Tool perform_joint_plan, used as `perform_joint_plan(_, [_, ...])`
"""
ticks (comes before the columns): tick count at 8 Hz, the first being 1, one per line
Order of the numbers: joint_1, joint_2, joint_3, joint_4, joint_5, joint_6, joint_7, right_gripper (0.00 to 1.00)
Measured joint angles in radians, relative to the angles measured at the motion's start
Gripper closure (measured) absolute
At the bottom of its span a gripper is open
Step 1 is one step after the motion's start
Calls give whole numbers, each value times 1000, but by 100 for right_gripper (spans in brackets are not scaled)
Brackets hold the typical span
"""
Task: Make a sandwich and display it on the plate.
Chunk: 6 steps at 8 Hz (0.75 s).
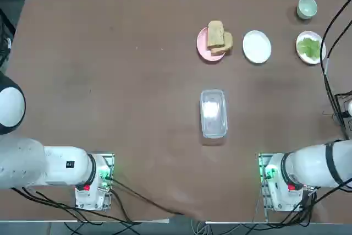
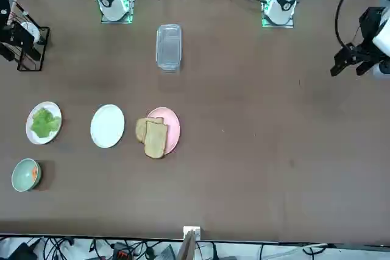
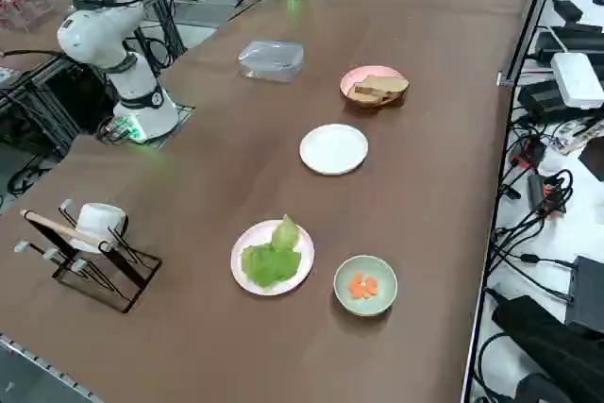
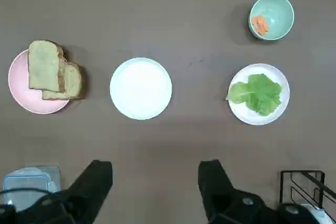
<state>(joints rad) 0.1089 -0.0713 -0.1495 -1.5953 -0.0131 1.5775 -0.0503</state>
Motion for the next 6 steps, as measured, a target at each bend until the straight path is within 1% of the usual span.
perform_joint_plan(3, [5, 0, 0, 0, 5, 0, 14, 0])
perform_joint_plan(4, [22, 7, 2, -1, 7, 5, 23, 0])
perform_joint_plan(5, [53, 32, 5, -3, 10, 41, 36, 0])
perform_joint_plan(6, [91, 80, 8, -5, 19, 116, 49, 0])
